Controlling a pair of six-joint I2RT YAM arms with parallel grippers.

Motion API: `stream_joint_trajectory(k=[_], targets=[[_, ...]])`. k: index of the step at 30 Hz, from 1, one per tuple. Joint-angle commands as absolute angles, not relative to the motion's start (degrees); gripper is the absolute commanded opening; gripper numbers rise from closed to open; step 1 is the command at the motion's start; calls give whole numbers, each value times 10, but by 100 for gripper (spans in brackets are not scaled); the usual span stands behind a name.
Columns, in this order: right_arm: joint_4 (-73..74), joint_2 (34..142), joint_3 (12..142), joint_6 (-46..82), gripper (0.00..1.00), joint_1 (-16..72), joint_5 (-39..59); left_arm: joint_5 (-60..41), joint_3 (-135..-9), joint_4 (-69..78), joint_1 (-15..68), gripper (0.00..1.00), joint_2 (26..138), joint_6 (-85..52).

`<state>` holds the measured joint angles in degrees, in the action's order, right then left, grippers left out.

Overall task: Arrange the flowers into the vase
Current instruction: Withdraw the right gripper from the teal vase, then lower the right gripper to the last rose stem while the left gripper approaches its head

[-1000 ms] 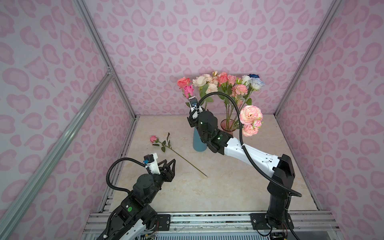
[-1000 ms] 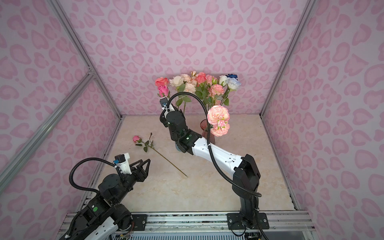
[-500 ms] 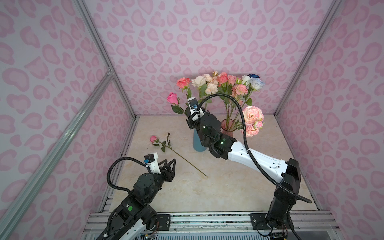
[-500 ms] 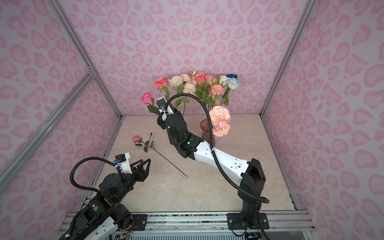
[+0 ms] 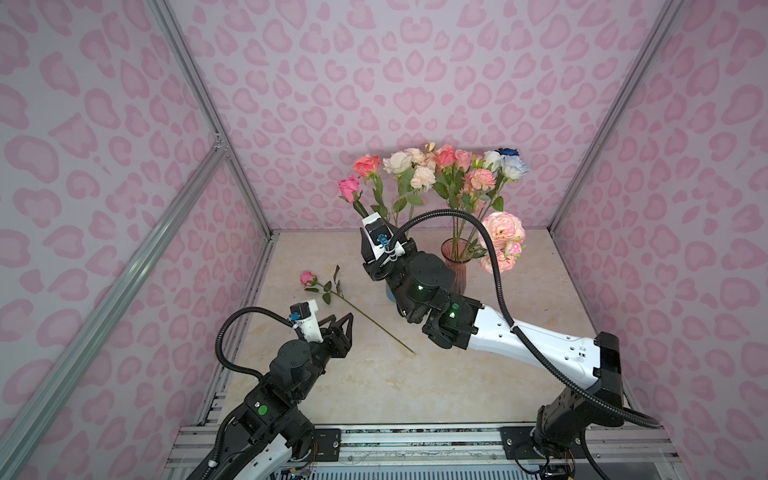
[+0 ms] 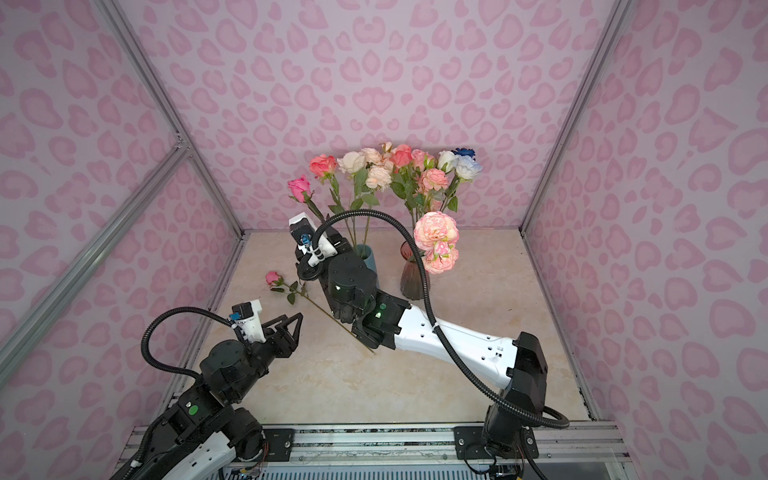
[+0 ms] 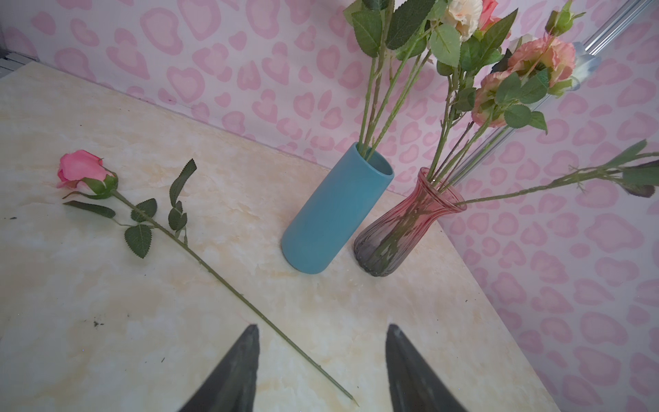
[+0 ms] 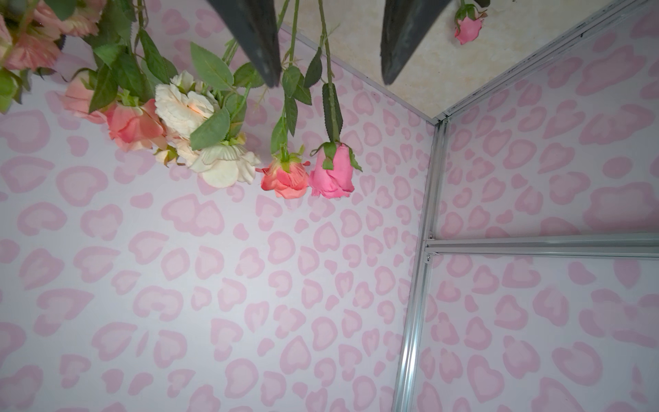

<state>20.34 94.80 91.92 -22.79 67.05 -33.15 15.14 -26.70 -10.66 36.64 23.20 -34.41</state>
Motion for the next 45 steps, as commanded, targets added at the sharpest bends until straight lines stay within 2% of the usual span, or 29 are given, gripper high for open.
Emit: stream_joint_trajectory(k=[1,5,8,16,21,24,26,29,34,36,41,45], targets=[[231,934,898,-254,47,701,-334,181,-277,-111,367,58,247,-367],[235,911,858,-248,47,745,-348,231,-282,-139,367,58,276,-406],[217,890,797,-210,48,771,-360,282,-288,-183,366,67,315,-462],[158,825,634,-87,49,779,-434,342,-312,-217,365,80,408,-540],[125,779,542,-24,51,768,-495,361,-364,-215,359,79,496,-558],[52,761,511,73,53,715,-445,356,-420,-238,349,79,572,-564],[6,757,500,137,55,664,-357,338,-453,-251,339,79,619,-565],[-5,772,493,162,61,621,-279,306,-475,-252,321,79,665,-564],[0,850,520,175,72,591,-203,260,-479,-248,293,78,687,-556],[-11,895,547,185,73,575,-151,253,-475,-250,286,78,682,-551],[-9,989,582,205,71,561,-94,240,-453,-255,273,78,650,-537],[-9,1029,587,231,66,567,-47,236,-440,-258,265,78,631,-524]])
